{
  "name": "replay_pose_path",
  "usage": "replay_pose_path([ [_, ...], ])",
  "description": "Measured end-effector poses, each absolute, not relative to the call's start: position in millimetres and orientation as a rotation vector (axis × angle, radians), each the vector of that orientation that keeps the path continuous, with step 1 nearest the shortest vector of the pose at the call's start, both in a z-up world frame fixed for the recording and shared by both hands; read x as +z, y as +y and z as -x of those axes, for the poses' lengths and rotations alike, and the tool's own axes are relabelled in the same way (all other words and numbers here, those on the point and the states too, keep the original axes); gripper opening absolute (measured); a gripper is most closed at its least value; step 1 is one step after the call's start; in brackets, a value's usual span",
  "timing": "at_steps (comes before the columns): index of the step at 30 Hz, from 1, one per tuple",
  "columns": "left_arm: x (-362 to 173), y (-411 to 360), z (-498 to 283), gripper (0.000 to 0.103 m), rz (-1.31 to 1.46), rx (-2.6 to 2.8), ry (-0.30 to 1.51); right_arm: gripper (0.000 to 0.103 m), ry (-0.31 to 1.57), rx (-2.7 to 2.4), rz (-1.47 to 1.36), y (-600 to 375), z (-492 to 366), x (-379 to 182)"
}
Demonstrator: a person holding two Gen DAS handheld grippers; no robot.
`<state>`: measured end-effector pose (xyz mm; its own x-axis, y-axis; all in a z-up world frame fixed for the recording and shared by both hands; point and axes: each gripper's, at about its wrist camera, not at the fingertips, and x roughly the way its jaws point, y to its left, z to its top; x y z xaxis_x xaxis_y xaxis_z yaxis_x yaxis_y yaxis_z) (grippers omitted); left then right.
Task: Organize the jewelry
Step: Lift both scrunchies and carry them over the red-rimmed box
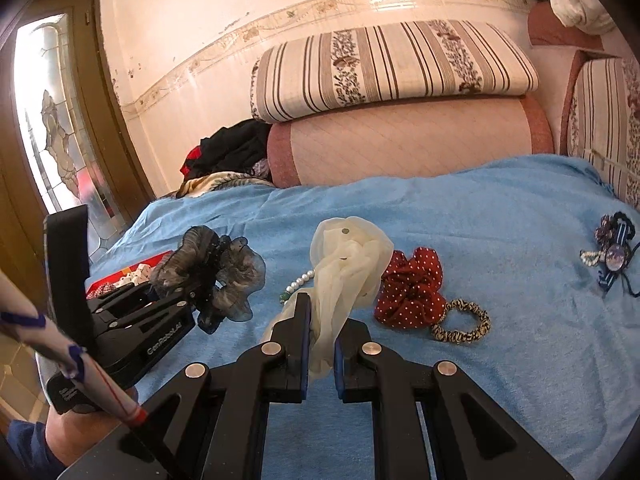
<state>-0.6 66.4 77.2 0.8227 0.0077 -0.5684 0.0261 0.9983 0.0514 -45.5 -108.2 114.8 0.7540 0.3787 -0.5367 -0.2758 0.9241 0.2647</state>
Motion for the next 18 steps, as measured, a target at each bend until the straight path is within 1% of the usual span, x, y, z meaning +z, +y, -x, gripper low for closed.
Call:
replay_pose_path([
  [18,103,89,20,0.022,-0.014,0.018,0.569,0.010,0.601,0.361,-0.144,-99,61,126],
])
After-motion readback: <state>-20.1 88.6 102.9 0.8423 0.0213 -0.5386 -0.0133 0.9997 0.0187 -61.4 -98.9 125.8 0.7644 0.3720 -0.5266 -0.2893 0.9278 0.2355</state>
